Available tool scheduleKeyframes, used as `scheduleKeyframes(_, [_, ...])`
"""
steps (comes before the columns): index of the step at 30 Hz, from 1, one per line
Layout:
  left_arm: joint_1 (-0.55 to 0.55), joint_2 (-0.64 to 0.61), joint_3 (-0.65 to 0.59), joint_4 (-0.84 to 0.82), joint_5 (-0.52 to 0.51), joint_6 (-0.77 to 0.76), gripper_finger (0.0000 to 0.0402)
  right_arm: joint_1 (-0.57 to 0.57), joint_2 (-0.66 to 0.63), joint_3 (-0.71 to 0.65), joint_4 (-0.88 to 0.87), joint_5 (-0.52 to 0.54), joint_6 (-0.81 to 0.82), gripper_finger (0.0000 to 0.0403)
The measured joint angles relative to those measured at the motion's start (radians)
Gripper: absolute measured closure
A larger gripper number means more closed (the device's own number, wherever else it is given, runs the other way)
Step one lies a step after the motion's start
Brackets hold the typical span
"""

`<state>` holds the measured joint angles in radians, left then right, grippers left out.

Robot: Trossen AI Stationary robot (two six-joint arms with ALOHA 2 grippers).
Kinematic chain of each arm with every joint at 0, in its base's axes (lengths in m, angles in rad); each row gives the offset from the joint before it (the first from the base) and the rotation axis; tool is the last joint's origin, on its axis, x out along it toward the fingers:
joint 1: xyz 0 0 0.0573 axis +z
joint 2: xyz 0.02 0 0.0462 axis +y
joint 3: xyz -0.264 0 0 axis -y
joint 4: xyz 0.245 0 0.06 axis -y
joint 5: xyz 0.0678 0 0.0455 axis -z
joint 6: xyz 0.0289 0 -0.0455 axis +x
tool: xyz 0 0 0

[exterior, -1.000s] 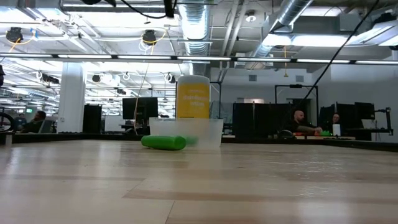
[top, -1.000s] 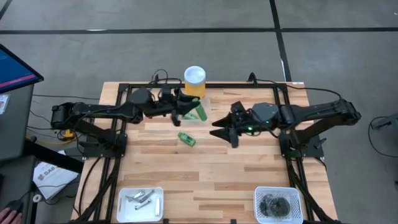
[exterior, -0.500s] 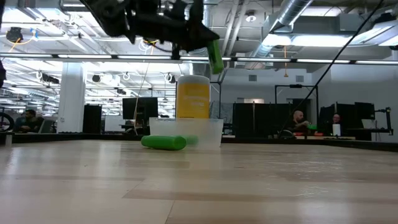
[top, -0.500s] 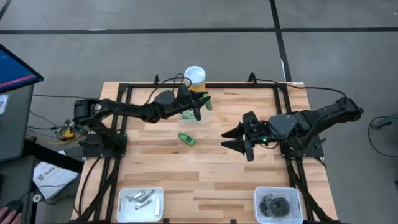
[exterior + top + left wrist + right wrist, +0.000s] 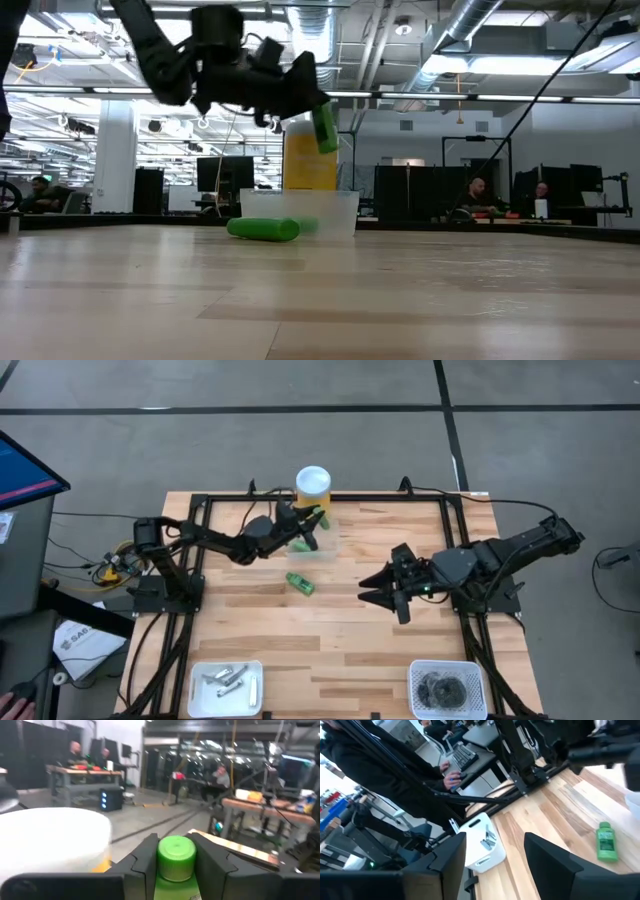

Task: Pick & Place Travel size toiletries
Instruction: Put the top green shampoo into the transparent bin

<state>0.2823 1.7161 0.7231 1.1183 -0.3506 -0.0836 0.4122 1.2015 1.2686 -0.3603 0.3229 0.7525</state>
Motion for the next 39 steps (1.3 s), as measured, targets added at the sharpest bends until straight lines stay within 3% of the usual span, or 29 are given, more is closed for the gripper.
scheduleKeyframes(5, [0.001, 0.0, -0.064, 0.067, -0.016, 0.003, 0.0309, -0.012, 0.012, 0.0, -0.029, 0.0, -0.001, 0.0216])
scheduleKeyframes(11, [-0.025, 0.088, -0.025, 0.072, -0.074, 0.032, 0.0309, -0.032, 0.015, 0.0, -0.036, 0.0, -0.003, 0.0223])
scheduleKeyframes(19, [-0.052, 0.236, 0.005, 0.145, -0.263, 0.021, 0.0309, -0.035, 0.015, 0.0, -0.046, 0.0, -0.003, 0.0221])
scheduleKeyframes(23, [-0.046, 0.303, 0.005, 0.243, -0.267, 0.021, 0.0309, -0.036, 0.015, 0.0, -0.052, 0.0, -0.003, 0.0226])
scheduleKeyframes(39, [-0.062, 0.433, 0.059, 0.243, -0.314, 0.05, 0.0309, -0.056, 0.015, 0.0, -0.05, 0.0, -0.016, 0.0232])
